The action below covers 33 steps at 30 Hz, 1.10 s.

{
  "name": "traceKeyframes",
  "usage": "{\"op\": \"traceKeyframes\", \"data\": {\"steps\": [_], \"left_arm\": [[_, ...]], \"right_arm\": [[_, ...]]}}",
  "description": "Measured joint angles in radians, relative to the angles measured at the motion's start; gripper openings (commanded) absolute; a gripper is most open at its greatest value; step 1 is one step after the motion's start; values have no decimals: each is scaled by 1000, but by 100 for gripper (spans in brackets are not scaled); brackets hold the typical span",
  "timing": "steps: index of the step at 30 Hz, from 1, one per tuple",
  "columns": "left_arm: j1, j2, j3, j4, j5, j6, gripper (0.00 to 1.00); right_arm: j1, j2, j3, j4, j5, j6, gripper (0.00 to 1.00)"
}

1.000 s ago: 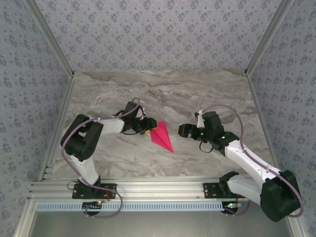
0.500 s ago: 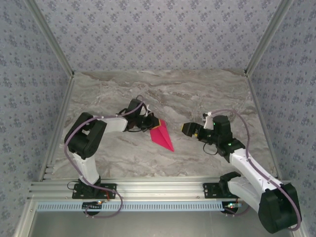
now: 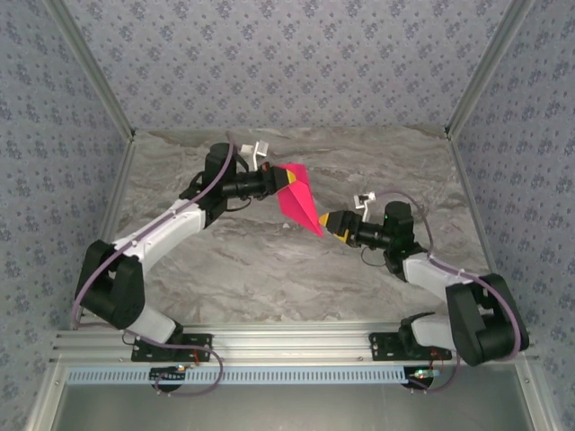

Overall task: Fold a paper plane with a square sheet of paper (fold left side to right side)
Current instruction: Turn over the paper at the center of the table.

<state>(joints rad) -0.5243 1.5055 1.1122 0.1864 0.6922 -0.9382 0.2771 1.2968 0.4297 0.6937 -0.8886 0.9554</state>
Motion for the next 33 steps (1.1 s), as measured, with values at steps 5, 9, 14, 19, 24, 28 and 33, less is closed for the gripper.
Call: {"op": "traceKeyframes", "data": {"steps": [5,9,14,19,24,28,33], "left_arm": [[0,-7,2,-5,25,-16,0],[-1,-8,2,-5,34,-18,0],[-1,-13,2,-8,39,-18,6],[2,-19,2,-69,27,18,42],[35,-69,2,-233,-34,109,57],[77,-154,2,-391,-137,198,59],[84,-293,1,-562,-320,287,61]], "right_arm": [[60,69,98,134,-26,51,99],[97,100,130,225,-25,93,83],[118,119,137,262,-23,134,38],[121,96,151,167,-5,77,12],[127,-17,208,-181,72,-119,6],[194,-81,366,-600,269,-388,5],[403,-46,554,-1011,730,-613,6]]}}
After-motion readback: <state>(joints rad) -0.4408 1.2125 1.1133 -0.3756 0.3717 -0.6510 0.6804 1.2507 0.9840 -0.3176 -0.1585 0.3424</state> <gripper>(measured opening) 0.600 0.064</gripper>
